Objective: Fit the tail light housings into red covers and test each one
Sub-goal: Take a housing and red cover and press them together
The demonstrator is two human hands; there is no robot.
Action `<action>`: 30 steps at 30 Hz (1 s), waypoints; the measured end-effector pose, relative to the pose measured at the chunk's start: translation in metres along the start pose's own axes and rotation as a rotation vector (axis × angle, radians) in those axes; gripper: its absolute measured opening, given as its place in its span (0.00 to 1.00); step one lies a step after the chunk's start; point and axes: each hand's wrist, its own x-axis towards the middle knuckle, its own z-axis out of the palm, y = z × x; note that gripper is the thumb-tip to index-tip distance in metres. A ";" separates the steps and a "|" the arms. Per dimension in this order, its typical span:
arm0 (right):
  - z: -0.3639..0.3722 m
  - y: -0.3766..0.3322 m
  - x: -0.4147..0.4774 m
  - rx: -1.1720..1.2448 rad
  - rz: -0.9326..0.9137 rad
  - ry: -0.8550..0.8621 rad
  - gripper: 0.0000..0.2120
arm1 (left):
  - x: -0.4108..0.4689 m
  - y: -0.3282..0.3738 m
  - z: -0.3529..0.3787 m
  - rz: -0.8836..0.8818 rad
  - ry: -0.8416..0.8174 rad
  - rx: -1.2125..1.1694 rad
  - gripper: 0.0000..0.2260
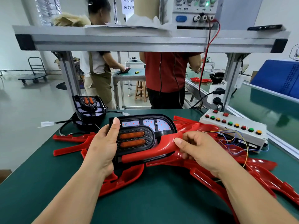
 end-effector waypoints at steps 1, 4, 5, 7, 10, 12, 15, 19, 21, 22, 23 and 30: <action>0.000 0.000 0.000 -0.018 -0.038 0.008 0.11 | 0.000 0.001 0.000 0.003 -0.004 -0.005 0.21; 0.002 -0.001 -0.001 0.004 -0.098 0.011 0.06 | -0.001 0.002 0.000 0.000 -0.011 -0.026 0.21; 0.004 0.000 -0.001 -0.006 -0.093 0.021 0.06 | -0.001 0.001 0.000 -0.002 -0.012 -0.019 0.21; 0.007 0.002 0.000 -0.024 -0.075 0.060 0.06 | -0.001 0.000 0.000 0.004 -0.012 0.001 0.22; 0.007 0.004 0.001 -0.001 -0.060 0.083 0.12 | -0.001 -0.002 0.001 0.022 -0.011 0.000 0.23; 0.006 0.003 0.000 0.043 -0.056 0.046 0.14 | -0.002 -0.002 0.002 0.036 -0.005 -0.003 0.23; 0.010 0.001 -0.001 0.161 -0.017 0.018 0.10 | -0.003 -0.004 0.003 0.061 0.004 0.003 0.22; 0.017 0.000 0.000 0.410 0.114 0.034 0.16 | -0.006 -0.004 0.006 0.077 -0.011 -0.008 0.22; 0.015 -0.003 0.001 0.648 0.210 -0.042 0.21 | -0.007 -0.001 0.008 0.089 -0.044 -0.031 0.22; 0.015 -0.004 0.002 0.730 0.245 -0.104 0.20 | -0.008 0.000 0.009 0.091 -0.064 -0.045 0.22; 0.014 -0.005 0.003 0.771 0.260 -0.159 0.17 | -0.010 0.001 0.010 0.092 -0.085 -0.056 0.23; 0.009 -0.004 0.007 0.934 0.161 -0.124 0.12 | -0.013 -0.003 0.011 0.092 -0.329 0.099 0.26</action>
